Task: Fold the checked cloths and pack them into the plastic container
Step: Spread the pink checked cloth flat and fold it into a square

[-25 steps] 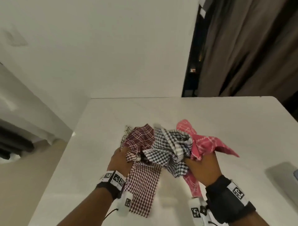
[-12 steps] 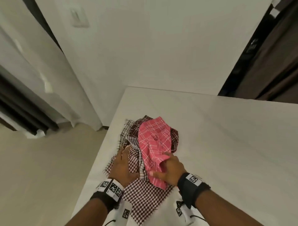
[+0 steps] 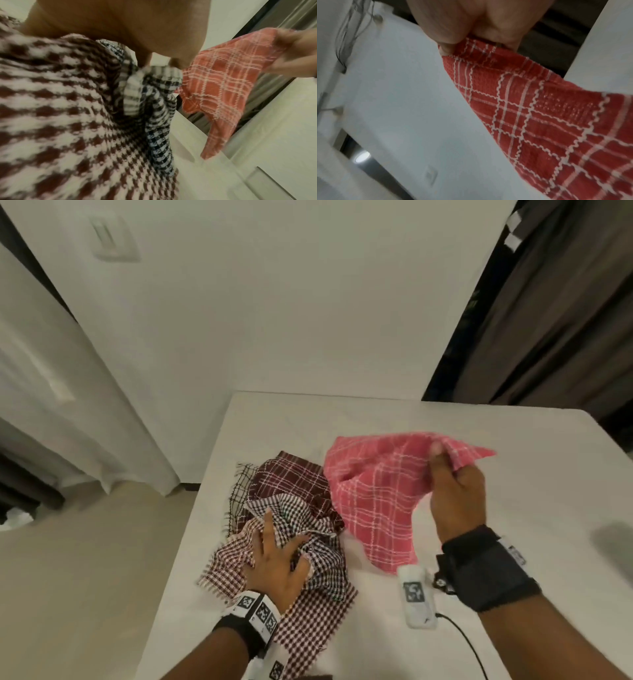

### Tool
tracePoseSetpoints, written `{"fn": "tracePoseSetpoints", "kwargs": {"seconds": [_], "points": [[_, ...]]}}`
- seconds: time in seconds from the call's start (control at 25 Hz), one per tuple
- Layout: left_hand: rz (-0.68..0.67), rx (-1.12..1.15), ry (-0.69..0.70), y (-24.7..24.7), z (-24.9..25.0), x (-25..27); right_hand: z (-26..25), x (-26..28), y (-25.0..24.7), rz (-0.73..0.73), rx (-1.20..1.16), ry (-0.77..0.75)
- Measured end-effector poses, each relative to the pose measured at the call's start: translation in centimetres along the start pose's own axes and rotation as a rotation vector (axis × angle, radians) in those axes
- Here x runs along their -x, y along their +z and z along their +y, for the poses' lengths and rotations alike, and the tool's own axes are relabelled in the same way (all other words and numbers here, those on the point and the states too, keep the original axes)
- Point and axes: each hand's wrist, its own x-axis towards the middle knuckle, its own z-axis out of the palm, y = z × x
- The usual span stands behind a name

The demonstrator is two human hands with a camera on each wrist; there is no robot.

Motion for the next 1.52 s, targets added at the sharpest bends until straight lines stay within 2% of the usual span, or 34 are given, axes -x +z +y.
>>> {"fn": "tracePoseSetpoints", "kwargs": {"seconds": [0.12,0.2,0.28,0.52,0.64,0.72,0.76,0.8,0.84,0.88,0.92,0.96,1.0,1.04,1.12,1.2,1.32,1.52], "points": [[0.01,-0.076,-0.071,0.7,0.7,-2.2,-2.6,-1.0,-4.2,0.125,-0.052,-0.094],[0.013,-0.18,-0.047,0.9,0.4,-3.7,-1.9,-0.3,-5.7,0.114,0.002,-0.049],[0.039,-0.187,-0.051,0.4,-0.3,-5.4,-0.5,1.0,-6.7,0.079,0.045,-0.004],[0.138,-0.134,-0.192,-2.8,-4.4,-7.7,1.9,3.0,-8.9,0.114,0.081,0.075],[0.056,-0.119,-0.173,-3.1,-5.0,-7.5,3.0,2.9,-9.2,0.09,0.124,0.093],[-0.016,-0.137,-0.234,-3.1,-3.6,-6.9,3.2,2.8,-9.2,0.029,0.138,0.089],[0.0,-0.182,-0.27,-3.4,-2.0,-6.3,3.2,2.8,-9.0,-0.021,0.172,0.08],[0.061,-0.198,-0.248,-4.1,0.3,-5.7,2.8,2.8,-8.8,-0.085,0.223,0.066],[0.145,-0.128,-0.125,-4.9,3.0,-5.2,2.4,2.7,-8.4,-0.166,0.272,0.049],[0.206,0.031,0.097,-6.0,6.3,-4.4,1.9,2.7,-8.0,-0.261,0.299,0.027],[0.202,0.219,0.346,-7.3,10.1,-3.5,1.4,2.6,-7.7,-0.359,0.314,0.002],[0.133,0.359,0.557,-8.6,13.9,-2.3,1.0,2.5,-7.4,-0.45,0.328,-0.015],[0.035,0.413,0.697,-9.5,17.0,-1.4,0.6,2.3,-7.3,-0.521,0.341,-0.025],[-0.054,0.424,0.777,-10.3,19.5,-0.8,0.1,2.1,-7.3,-0.572,0.342,-0.029],[-0.121,0.421,0.825,-11.0,22.2,-0.6,-0.6,1.4,-7.6,-0.652,0.341,-0.069],[-0.008,0.418,0.795,-11.6,23.1,-0.9,-0.9,0.7,-8.5,-0.688,0.367,-0.119],[0.177,0.444,0.7,-13.1,23.8,-2.2,0.7,-1.3,-11.5,-0.667,0.42,-0.096],[0.424,0.347,0.531,-17.4,24.5,-4.3,3.3,-7.0,-20.3,-0.617,0.648,-0.053]]}}
